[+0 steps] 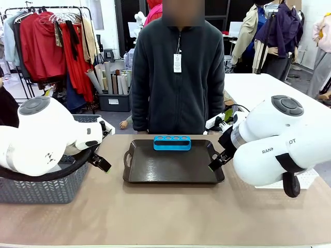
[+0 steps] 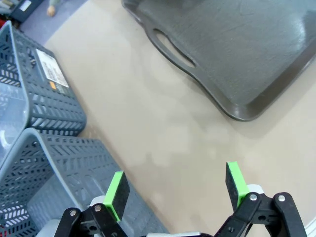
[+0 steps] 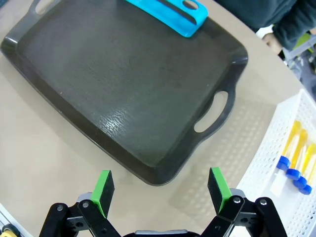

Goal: Prepare the laboratory tools.
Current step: Pick up one Small flask and place it on the Handle tray.

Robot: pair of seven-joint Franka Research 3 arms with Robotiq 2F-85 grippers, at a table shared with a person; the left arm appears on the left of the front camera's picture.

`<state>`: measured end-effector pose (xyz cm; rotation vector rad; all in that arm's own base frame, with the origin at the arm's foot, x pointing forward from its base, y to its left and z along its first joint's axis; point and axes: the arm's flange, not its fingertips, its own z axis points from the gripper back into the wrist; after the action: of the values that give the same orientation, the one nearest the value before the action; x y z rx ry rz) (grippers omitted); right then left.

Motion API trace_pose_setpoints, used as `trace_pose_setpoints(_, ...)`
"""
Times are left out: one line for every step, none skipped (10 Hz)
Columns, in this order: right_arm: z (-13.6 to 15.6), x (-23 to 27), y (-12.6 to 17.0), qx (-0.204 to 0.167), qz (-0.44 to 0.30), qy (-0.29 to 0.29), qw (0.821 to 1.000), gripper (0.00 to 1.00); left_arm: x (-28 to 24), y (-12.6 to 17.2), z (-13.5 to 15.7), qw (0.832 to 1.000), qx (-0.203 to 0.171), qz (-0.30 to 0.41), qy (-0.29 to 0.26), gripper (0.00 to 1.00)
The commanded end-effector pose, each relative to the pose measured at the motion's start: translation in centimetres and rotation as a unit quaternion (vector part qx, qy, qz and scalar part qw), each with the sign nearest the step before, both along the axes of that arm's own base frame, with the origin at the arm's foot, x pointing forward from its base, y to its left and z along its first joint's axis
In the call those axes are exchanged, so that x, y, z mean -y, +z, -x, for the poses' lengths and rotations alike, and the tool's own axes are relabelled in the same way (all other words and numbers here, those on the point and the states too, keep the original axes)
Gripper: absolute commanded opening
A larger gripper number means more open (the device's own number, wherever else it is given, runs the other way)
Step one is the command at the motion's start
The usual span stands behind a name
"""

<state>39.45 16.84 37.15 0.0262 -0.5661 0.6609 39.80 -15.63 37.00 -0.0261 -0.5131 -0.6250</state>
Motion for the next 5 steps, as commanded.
trace_pose_setpoints(0.0,-0.6,0.9,-0.023,-0.022,0.017,0.999,1.0,-0.5,1.4,0.4,0.999,-0.033,0.007,-0.029,1.0)
trace_pose_setpoints(0.1,-1.1,1.3,-0.037,-0.037,0.02,0.998,1.0,-0.7,2.2,0.7,0.998,-0.046,0.015,-0.042,1.0)
trace_pose_setpoints(0.2,-1.6,1.9,-0.047,-0.042,0.03,0.998,1.0,-1.0,2.9,0.5,0.997,-0.052,0.029,-0.055,1.0)
trace_pose_setpoints(0.4,-2.0,3.0,-0.059,-0.057,0.044,0.996,1.0,-1.2,4.0,0.5,0.995,-0.061,0.051,-0.067,1.0)
trace_pose_setpoints(0.6,-2.3,4.2,-0.065,-0.059,0.047,0.995,1.0,-1.6,5.1,0.4,0.993,-0.06,0.069,-0.078,1.0)
